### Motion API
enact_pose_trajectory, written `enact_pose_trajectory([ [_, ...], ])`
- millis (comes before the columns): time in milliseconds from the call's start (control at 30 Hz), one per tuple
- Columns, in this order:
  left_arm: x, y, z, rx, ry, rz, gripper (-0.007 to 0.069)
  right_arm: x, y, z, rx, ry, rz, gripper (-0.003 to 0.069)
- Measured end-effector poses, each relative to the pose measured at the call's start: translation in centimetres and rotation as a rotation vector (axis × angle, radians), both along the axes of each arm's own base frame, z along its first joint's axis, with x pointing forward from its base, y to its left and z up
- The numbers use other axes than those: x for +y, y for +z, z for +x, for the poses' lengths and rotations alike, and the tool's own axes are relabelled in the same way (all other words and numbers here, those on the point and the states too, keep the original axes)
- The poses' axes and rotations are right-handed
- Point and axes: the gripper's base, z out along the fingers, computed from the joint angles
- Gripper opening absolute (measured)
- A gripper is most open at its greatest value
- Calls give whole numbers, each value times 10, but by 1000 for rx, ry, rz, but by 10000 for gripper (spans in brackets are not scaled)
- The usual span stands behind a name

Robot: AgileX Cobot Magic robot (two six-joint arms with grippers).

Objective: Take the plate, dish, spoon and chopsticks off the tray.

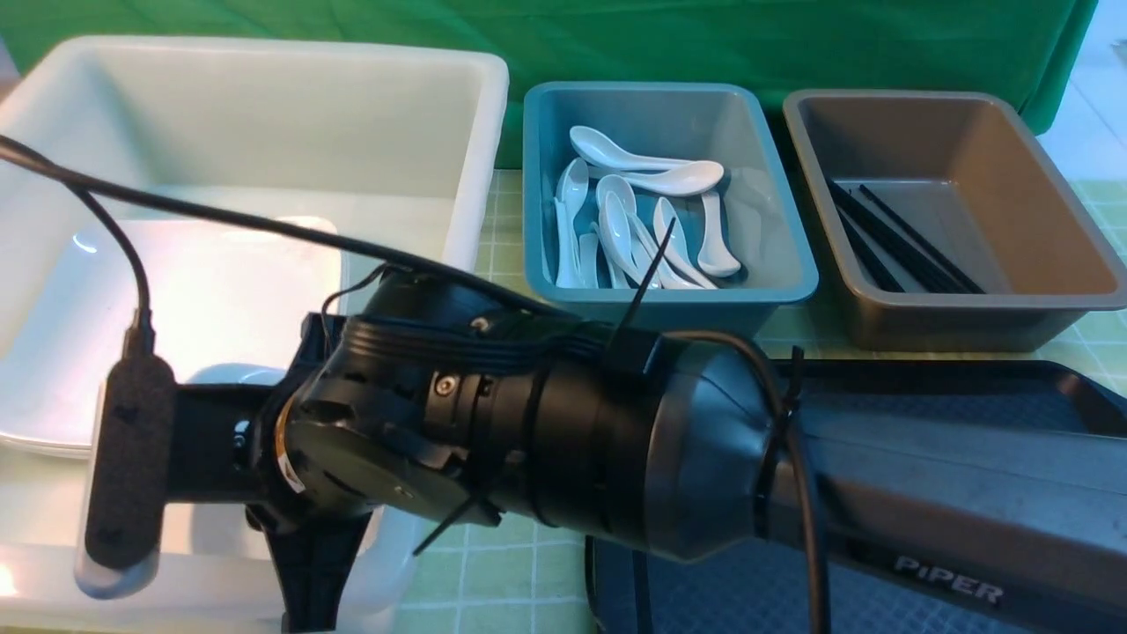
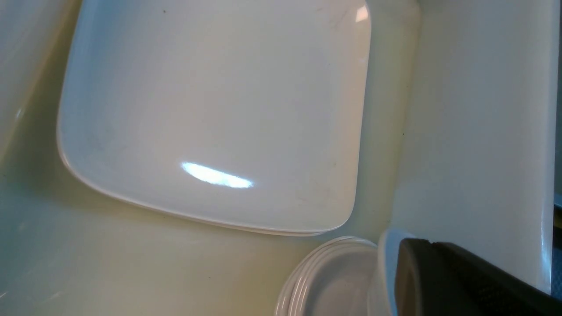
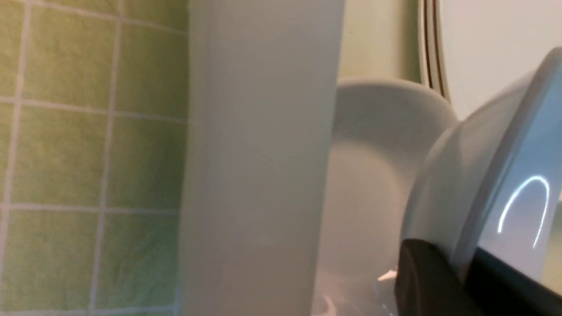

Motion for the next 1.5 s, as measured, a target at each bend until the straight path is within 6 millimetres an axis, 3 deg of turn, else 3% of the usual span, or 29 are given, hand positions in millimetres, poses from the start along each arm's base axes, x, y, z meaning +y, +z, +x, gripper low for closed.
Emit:
enact_pose_trajectory([
  [200,0,0,0,0,0,0,-5,-1,0,0,5,-2,-15,216],
  [433,0,0,0,-1,1,0,-5,-3,9,-1,6,-9,-24,273],
  [567,0,0,0,0,1,1,-5,-14,52,-4,-6,-28,-3,268],
  [667,0,0,0,-1,1,1,-5,-33,93,-10,-11,-57,-2,199],
  [833,0,0,0,-2,2,2,-5,-84,168,-25,-26,-168,51,24],
  [933,0,0,0,-2,2,3,-5,-117,204,-37,-47,-221,140,10],
  [967,0,0,0,-2,2,3,-5,-120,206,-38,-48,-225,148,10],
  [1000,0,0,0,-2,2,3,-5,-149,230,-49,-56,-251,227,9],
  [1067,0,0,0,-2,2,3,-5,-171,243,-58,-49,-275,280,9],
  [1133,0,0,0,-2,2,3,-5,-222,267,-80,-37,-315,397,8],
  [1267,0,0,0,-2,2,3,-5,-291,278,-110,-5,-361,530,10],
  [1367,0,0,0,-1,5,1,-5,-350,263,-135,17,-387,632,10],
  [1433,0,0,0,-1,5,0,-5,-369,245,-144,18,-380,694,10],
  [1500,0,0,0,-1,5,0,-5,-375,229,-147,17,-366,740,8],
])
